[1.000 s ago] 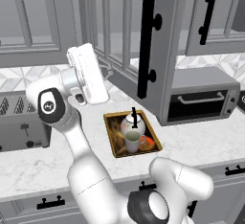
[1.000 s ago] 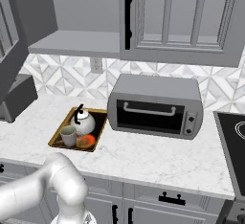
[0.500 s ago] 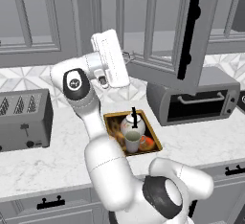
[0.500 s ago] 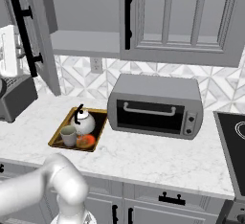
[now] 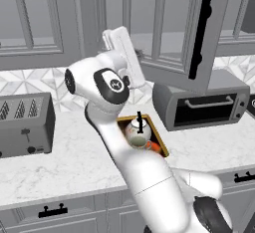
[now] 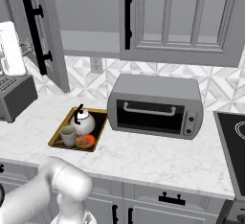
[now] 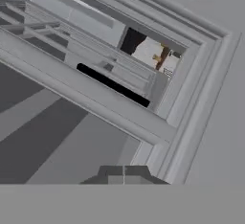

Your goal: Pick the kettle from the counter and place it on the tray. Then pick the mug from the cabinet and place it on the tray. Then close the cabinet doors.

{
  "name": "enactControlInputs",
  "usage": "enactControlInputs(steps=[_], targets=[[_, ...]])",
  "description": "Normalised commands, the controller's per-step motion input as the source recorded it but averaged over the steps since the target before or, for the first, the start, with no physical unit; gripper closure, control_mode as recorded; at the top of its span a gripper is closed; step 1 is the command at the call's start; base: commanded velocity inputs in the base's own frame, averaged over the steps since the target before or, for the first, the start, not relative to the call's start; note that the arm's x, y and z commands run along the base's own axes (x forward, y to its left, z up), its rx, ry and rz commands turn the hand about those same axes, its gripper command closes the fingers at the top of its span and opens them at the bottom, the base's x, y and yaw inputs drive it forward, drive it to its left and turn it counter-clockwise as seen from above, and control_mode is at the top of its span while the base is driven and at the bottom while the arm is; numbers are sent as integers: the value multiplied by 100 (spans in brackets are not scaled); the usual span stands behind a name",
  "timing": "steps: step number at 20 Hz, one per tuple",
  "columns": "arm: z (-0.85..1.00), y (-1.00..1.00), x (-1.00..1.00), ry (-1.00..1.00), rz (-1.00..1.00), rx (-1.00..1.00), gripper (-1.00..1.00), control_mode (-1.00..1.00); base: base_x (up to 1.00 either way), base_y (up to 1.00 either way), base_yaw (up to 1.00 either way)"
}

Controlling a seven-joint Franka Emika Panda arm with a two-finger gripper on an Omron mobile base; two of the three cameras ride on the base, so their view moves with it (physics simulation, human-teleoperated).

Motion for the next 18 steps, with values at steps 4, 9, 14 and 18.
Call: enactControlInputs(steps=[4, 9, 14, 18], targets=[[-24, -17, 87, 4, 73, 8, 100, -100, 0, 0, 0], [-9, -28, 100, 10, 53, 7, 100, -100, 0, 0, 0], [-3, -18, 100, 13, 49, 8, 100, -100, 0, 0, 0], [-1, -13, 100, 13, 47, 7, 100, -100, 0, 0, 0]])
